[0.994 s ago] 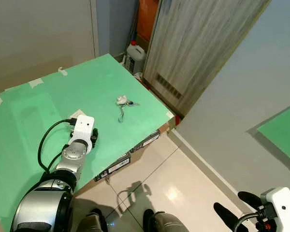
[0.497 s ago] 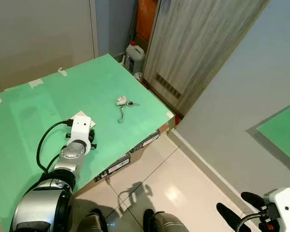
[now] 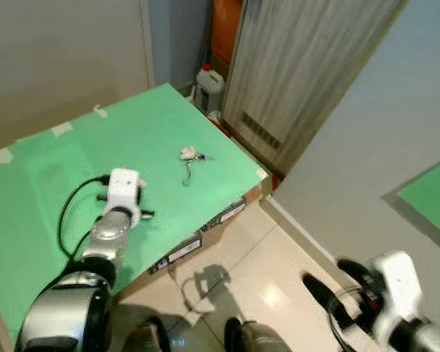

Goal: Hang keys on a hook

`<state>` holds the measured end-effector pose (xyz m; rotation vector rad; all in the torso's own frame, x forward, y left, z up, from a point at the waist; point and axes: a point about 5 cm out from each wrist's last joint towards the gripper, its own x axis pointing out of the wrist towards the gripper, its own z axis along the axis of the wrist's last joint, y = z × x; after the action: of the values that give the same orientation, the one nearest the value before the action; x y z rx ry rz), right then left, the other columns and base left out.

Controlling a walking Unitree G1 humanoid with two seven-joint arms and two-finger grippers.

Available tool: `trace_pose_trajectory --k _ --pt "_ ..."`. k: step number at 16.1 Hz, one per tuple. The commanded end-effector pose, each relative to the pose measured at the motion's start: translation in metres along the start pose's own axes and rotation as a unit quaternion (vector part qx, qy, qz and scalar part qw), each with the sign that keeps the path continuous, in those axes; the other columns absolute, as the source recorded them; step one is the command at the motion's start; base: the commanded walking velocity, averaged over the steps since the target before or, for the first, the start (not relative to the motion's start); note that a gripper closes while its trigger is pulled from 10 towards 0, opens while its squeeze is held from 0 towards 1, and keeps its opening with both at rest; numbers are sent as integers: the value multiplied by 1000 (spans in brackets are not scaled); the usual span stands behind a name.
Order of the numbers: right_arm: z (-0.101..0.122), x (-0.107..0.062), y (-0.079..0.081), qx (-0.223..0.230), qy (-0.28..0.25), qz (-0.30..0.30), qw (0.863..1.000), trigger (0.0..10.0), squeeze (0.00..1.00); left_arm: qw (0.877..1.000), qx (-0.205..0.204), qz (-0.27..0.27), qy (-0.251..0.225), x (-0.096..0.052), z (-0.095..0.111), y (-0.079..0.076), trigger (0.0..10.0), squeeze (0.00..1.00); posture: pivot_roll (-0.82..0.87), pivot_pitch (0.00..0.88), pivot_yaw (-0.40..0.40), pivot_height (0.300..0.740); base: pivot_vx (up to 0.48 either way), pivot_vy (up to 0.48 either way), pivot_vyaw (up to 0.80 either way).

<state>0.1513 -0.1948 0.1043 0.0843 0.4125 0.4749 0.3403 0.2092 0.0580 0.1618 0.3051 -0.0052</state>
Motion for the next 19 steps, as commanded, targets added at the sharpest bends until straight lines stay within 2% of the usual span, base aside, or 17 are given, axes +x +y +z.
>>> trace_pose_trajectory --k 1,2,3,4,6,7,8,9,11,13,14,15,17,19 --pt "-6 4 -3 0 11 -8 1000 10000 0 1000 -6 -12 -4 -1 -1 -3 0 0 -213 93 -85 740 0 0 0" --pt "-5 13 -4 2 3 -5 1000 10000 0 1000 2 -24 -20 1 6 -6 0 0 -177 77 -81 740 0 0 0" --pt "-4 33 -5 6 -11 3 1000 10000 0 998 12 -38 -45 4 18 -8 0 0 -111 36 -74 740 0 0 0" --pt "-4 33 -5 6 -11 3 1000 10000 0 998 12 -38 -45 4 18 -8 0 0 -111 36 -74 740 0 0 0" --pt "-1 49 -4 9 -24 13 1000 10000 0 998 21 -36 -55 4 23 -6 0 0 -74 17 -73 740 0 0 0" --pt "2 59 -2 8 -33 19 999 10000 0 997 39 -25 -55 4 24 -2 0 0 -56 0 -73 740 0 0 0" --pt "10 76 -3 6 -55 20 998 10000 0 992 111 20 -53 3 24 9 10000 1000 -40 0 -58 740 0 0 0" --pt "14 80 -4 1 -65 18 998 10000 0 987 137 50 -61 2 25 14 10000 1000 -43 0 -54 740 0 0 0" --pt "21 85 -9 -4 -83 9 996 10000 0 982 140 86 -94 -1 28 18 10000 1000 -41 0 -39 740 0 0 0" --pt "29 101 -17 -7 -108 -6 994 10000 0 978 81 88 -172 -23 20 14 10000 1000 22 0 -49 740 0 0 0" --pt "29 103 -16 -6 -109 -5 994 10000 0 977 71 91 -178 -26 19 15 10000 1000 22 0 -49 740 0 0 0" --pt "29 118 -8 -1 -113 17 993 10000 0 976 58 94 -188 -47 13 19 10000 1000 108 0 -71 740 0 0 0" --pt "29 131 -1 3 -116 35 993 10000 0 974 52 111 -188 -62 7 24 10000 1000 158 0 -92 740 0 0 0" --pt "29 138 3 3 -117 45 992 10000 0 972 42 131 -193 -70 7 28 10000 1000 179 0 -102 740 0 0 0"
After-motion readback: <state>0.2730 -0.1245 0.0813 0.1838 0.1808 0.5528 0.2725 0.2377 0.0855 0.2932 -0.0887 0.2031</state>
